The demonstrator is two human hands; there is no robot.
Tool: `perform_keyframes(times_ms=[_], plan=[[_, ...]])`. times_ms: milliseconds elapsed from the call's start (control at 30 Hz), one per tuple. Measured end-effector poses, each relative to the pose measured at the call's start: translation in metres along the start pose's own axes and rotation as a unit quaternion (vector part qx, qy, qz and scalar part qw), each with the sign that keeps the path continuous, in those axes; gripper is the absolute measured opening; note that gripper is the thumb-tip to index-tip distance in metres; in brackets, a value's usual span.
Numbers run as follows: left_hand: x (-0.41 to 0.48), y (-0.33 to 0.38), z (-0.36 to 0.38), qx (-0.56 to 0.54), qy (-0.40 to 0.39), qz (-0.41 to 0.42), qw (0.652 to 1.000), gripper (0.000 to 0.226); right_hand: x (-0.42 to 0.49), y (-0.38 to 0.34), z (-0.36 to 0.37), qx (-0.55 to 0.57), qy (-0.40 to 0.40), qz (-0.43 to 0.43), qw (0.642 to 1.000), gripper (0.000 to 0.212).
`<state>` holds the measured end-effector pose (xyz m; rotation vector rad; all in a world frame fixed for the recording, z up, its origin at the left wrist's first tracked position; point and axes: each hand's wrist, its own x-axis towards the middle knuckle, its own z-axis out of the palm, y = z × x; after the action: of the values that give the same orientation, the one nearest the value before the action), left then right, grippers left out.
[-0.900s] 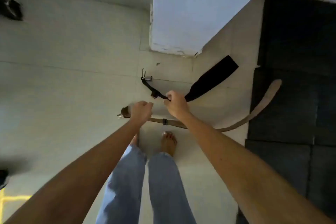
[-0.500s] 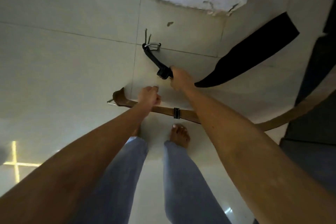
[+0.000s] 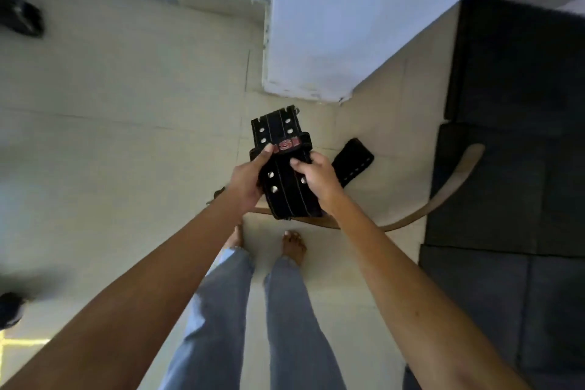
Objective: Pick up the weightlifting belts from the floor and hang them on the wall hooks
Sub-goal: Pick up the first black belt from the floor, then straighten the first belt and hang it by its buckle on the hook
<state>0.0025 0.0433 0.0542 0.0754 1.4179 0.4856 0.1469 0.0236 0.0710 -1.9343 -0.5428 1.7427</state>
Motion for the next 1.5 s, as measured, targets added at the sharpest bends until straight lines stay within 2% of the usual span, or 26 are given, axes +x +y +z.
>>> perform_keyframes(times_ms=[67,167,333,567,700,767,900,1000,1133,1300,1400,1500], plan=[[-0.068,0.033,0.015,0.036,-0.036,0.007,0.999,0.046,-0.066,-0.039,-0.011,0.06,-0.003,0.001,0.998,0.018],[-0.163,0.073,0.035,0.114,-0.067,0.044,0.99,0.047,-0.155,-0.085,-0.022,0.141,-0.008,-0.005,0.99,0.043],[-0.298,0.117,0.059,0.199,-0.114,0.121,0.966,0.052,-0.273,-0.144,-0.027,0.196,-0.014,-0.067,0.978,0.043],[-0.417,0.131,0.069,0.222,-0.15,0.261,0.927,0.034,-0.373,-0.205,-0.038,0.187,-0.001,-0.1,0.977,0.04],[-0.451,0.137,0.067,0.224,-0.178,0.322,0.902,0.028,-0.394,-0.261,-0.065,0.197,0.048,-0.155,0.967,0.02],[-0.468,0.14,0.064,0.23,-0.189,0.356,0.886,0.029,-0.405,-0.292,-0.078,0.214,0.041,-0.181,0.959,0.014],[-0.489,0.151,0.061,0.217,-0.193,0.429,0.856,0.029,-0.418,-0.322,-0.074,0.193,-0.001,-0.219,0.956,0.036],[-0.496,0.157,0.059,0.174,-0.185,0.454,0.854,0.029,-0.428,-0.304,-0.042,0.156,-0.049,-0.236,0.958,0.04],[-0.494,0.161,0.05,0.157,-0.169,0.466,0.854,0.031,-0.432,-0.252,-0.011,0.204,-0.075,-0.279,0.935,0.035],[-0.494,0.16,0.047,0.137,-0.15,0.459,0.865,0.025,-0.437,-0.202,0.013,0.077,-0.065,-0.28,0.955,0.029],[-0.493,0.161,0.042,0.146,-0.168,0.452,0.864,0.028,-0.438,-0.215,0.01,0.094,-0.068,-0.28,0.953,0.033],[-0.497,0.16,0.038,0.154,-0.181,0.45,0.861,0.027,-0.438,-0.265,-0.009,0.147,-0.052,-0.289,0.944,0.036]])
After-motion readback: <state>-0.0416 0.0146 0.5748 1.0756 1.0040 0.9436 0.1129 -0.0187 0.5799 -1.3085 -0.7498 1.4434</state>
